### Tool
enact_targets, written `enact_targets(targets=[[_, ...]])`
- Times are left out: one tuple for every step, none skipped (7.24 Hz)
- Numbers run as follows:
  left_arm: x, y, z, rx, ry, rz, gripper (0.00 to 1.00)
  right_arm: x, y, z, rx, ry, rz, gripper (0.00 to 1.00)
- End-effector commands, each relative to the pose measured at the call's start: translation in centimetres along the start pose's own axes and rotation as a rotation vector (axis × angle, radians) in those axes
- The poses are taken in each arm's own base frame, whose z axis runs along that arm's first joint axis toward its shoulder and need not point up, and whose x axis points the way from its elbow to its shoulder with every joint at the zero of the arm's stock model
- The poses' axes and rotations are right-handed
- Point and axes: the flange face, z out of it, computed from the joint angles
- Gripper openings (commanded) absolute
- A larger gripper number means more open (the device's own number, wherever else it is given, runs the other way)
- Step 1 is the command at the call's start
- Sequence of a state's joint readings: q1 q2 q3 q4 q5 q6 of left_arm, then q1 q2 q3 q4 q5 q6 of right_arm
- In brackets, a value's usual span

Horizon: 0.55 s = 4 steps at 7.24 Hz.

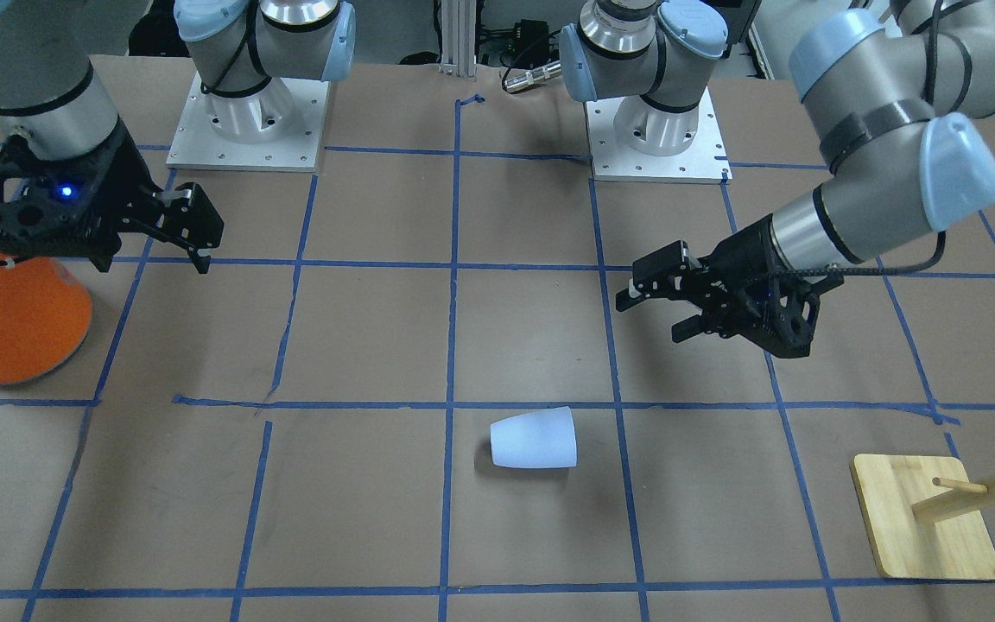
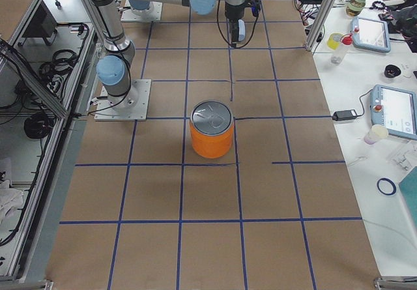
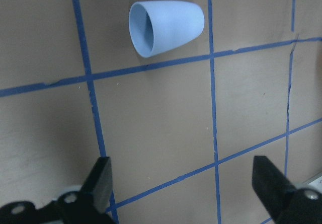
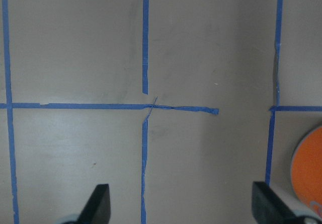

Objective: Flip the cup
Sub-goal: 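Withdraw the right gripper while the left gripper reaches toward the lying cup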

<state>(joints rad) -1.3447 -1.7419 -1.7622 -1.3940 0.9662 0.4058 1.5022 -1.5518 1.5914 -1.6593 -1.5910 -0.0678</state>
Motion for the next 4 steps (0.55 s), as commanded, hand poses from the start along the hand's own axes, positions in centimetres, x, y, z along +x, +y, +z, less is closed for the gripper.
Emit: enact_targets(targets=[[-3.2, -2.4, 4.4, 0.042, 0.102, 0.025, 1.0, -0.2, 1.8, -4.6, -0.051, -0.002, 0.088, 1.0], [-4.2, -3.3, 6.1, 0.059, 0.173, 0.016, 1.0, -0.1, 1.1, -4.2, -0.069, -0.011, 0.092, 1.0], [-5.2, -4.1, 7.3, 0.075, 0.199, 0.023, 1.0, -0.1, -0.5, -2.0, -0.09, -0.013, 0.09, 1.0], [-6.6, -4.8, 8.8, 0.094, 0.196, 0.039, 1.0, -0.1, -1.6, -0.6, -0.082, -0.02, 0.095, 1.0]])
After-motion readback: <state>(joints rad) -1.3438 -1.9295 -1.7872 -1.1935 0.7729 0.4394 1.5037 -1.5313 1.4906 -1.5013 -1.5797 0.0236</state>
